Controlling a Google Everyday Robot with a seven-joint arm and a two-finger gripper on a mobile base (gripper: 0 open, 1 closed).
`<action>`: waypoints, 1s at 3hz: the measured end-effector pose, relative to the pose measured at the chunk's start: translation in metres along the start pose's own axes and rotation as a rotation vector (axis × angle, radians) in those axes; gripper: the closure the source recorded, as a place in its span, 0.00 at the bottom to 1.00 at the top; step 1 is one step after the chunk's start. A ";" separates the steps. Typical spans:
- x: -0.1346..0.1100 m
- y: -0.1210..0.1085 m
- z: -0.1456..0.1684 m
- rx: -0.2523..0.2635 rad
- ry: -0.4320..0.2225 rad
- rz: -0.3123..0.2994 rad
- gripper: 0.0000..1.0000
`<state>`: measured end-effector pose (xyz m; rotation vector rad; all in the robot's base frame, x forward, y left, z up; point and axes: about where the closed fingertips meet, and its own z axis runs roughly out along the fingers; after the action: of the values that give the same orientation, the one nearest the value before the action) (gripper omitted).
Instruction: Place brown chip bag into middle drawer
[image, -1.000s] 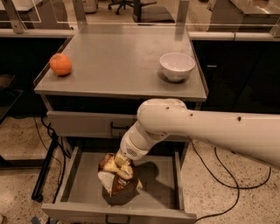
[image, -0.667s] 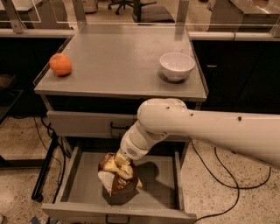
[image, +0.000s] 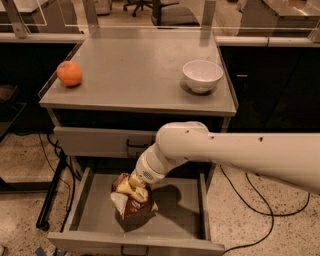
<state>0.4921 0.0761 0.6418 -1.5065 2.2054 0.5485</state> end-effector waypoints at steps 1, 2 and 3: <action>0.001 -0.033 0.035 0.048 -0.071 0.005 1.00; 0.001 -0.033 0.035 0.048 -0.071 0.005 1.00; 0.004 -0.030 0.046 0.064 -0.069 0.034 1.00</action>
Offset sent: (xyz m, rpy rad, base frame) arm 0.0490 0.0062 -0.0497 0.0693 -0.0785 -0.0582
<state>0.5243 0.0874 0.5980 -1.3990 2.1781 0.5272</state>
